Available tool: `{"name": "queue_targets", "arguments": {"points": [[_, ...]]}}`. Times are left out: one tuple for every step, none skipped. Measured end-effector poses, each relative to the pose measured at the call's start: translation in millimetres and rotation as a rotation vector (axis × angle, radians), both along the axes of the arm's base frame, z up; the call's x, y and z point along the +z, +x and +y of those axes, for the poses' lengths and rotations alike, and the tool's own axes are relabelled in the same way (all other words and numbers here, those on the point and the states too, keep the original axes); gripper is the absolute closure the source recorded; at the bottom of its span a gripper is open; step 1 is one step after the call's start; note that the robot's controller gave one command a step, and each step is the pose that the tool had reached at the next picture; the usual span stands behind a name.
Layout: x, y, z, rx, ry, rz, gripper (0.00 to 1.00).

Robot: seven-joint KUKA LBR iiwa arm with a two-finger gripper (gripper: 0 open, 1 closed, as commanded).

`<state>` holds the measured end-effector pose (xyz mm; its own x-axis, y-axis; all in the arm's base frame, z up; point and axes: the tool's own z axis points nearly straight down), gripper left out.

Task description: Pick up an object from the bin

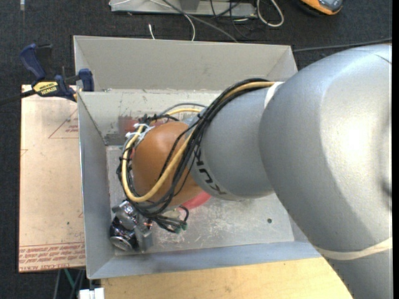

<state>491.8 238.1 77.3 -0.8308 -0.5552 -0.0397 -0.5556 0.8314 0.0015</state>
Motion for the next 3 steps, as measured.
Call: {"name": "queue_targets", "arguments": {"points": [[32,-2.4,0,-0.001,-0.001,0.006,1.0],[78,-2.7,0,-0.001,-0.001,0.008,1.0],[109,-0.5,2,-0.002,0.004,-0.001,1.0]]}}
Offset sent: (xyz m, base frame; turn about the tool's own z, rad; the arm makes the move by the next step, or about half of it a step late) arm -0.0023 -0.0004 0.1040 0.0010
